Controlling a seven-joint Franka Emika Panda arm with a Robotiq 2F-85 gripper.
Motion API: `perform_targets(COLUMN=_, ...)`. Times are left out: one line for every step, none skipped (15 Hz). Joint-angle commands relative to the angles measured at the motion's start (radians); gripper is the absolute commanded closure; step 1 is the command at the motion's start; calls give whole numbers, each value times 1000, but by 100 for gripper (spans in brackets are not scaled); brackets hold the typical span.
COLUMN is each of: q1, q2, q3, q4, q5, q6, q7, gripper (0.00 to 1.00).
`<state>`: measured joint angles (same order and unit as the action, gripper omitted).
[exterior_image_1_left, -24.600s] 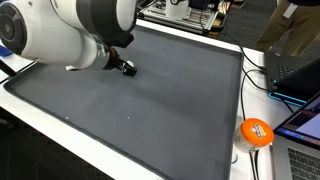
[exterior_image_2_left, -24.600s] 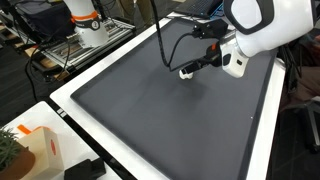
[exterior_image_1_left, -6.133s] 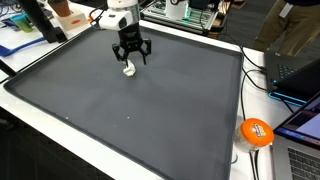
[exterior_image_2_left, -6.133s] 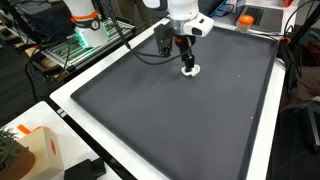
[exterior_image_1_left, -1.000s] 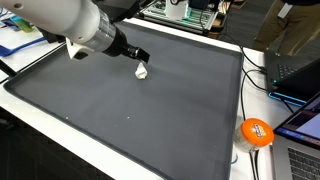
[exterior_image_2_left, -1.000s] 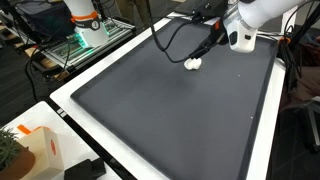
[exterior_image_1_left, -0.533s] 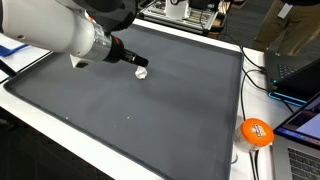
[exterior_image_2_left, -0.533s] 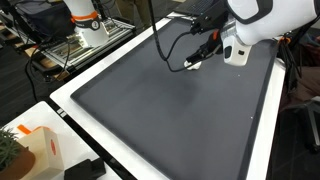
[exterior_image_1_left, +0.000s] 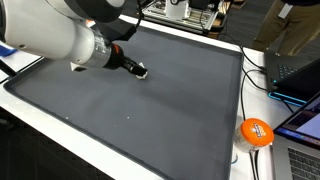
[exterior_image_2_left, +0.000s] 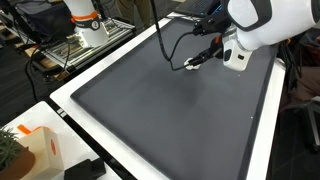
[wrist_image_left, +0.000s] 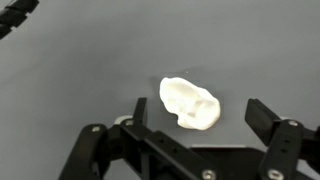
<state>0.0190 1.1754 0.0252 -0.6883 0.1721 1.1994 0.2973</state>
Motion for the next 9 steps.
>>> perform_targets(q1=3, q2=23, q3=-5, q4=63, q5=6, q6=-2, q7=57, gripper=0)
perform_targets(q1=5, q2=22, q3=-6, q4=68, q5=3, q6=6, q7=66, gripper=0)
perform_targets(q1=6, q2=20, q3=-6, q4=72, q5=2, q6=8, q7=74, gripper=0)
perform_targets(q1=7, q2=21, q3=-6, q4=78, q5=1, q6=14, q7=80, gripper=0)
perform_targets(q1=7, q2=22, q3=-5, q4=83, q5=0, q6=13, q7=86, gripper=0)
perform_targets(q1=10, q2=25, q3=-7, q4=87, q5=-3, q6=15, q7=90, gripper=0)
perform_targets(q1=13, q2=28, q3=-9, q4=89, q5=-6, q6=17, q7=97, gripper=0)
perform_targets(q1=18, q2=31, q3=-14, q4=90, q5=-14, q6=23, q7=107, gripper=0)
perform_targets(q1=23, q2=34, q3=-18, q4=91, q5=-21, q6=26, q7=112, gripper=0)
